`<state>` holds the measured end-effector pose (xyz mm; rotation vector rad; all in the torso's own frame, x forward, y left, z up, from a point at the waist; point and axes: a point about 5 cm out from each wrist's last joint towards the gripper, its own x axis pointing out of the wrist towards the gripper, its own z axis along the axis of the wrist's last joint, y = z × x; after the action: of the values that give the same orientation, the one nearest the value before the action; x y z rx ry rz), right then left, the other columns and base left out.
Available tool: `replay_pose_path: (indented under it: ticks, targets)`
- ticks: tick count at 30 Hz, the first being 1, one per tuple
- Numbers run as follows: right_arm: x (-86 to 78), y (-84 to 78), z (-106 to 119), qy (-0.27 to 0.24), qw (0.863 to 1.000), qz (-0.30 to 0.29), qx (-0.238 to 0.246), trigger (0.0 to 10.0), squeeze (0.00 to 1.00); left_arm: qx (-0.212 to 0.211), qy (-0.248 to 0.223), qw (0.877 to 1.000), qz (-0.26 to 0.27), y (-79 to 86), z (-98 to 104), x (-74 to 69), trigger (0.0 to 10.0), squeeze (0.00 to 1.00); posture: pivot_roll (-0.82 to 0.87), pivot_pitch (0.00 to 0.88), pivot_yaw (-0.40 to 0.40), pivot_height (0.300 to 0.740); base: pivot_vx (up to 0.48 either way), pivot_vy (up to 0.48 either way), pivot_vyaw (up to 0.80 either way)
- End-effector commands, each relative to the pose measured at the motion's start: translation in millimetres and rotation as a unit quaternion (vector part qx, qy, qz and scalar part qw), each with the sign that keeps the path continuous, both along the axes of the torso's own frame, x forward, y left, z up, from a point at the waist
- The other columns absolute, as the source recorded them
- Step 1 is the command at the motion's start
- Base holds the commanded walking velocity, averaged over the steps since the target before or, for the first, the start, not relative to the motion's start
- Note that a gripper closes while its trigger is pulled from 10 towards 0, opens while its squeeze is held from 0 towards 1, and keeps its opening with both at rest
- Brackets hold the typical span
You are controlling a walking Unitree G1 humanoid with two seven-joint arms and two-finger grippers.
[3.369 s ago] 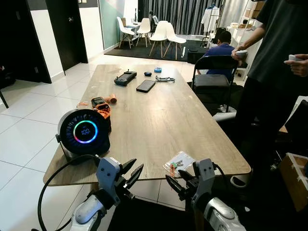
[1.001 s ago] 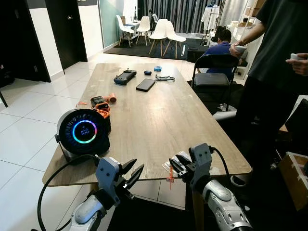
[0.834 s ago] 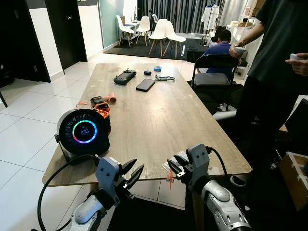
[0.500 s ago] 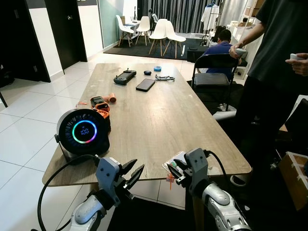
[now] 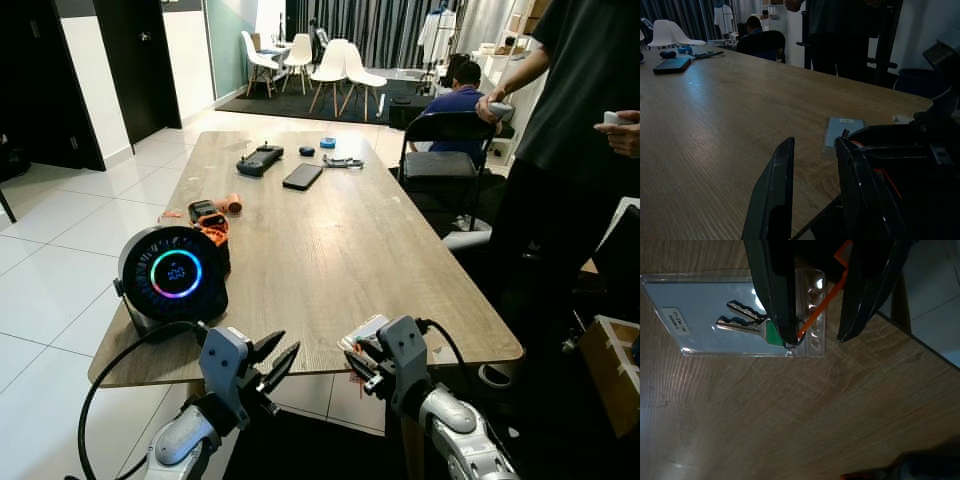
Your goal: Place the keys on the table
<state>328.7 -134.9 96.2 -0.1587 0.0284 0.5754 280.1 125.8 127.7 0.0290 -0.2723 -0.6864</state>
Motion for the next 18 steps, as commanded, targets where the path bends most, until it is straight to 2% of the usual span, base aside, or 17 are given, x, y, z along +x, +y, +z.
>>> replay_pose_path:
  ticks: [1, 9, 18]
  targets:
    - [-3.1, -3.0, -7.0, 0.009, 1.0, 0.004, -0.014, 10.0, 0.0, 0.009, 0.007, 1.0, -0.001, 3.5, -3.0, -1.9, 10.0, 0.0, 0.04, 0.117, -0.023, 0.74, 0.0, 0.0, 0.0]
    - [-5.5, -2.1, -12.4, 0.015, 0.999, 0.013, -0.03, 10.0, 0.0, 0.012, 0.008, 1.0, 0.001, 4.9, -3.9, -3.4, 10.0, 0.0, 0.04, 0.116, -0.027, 0.74, 0.0, 0.0, 0.0]
    - [-4.5, -2.8, -10.8, 0.01, 1.0, 0.012, -0.026, 10.0, 0.0, 0.011, 0.006, 1.0, 0.002, 5.1, -2.9, -3.1, 10.0, 0.0, 0.04, 0.11, -0.026, 0.74, 0.0, 0.0, 0.0]
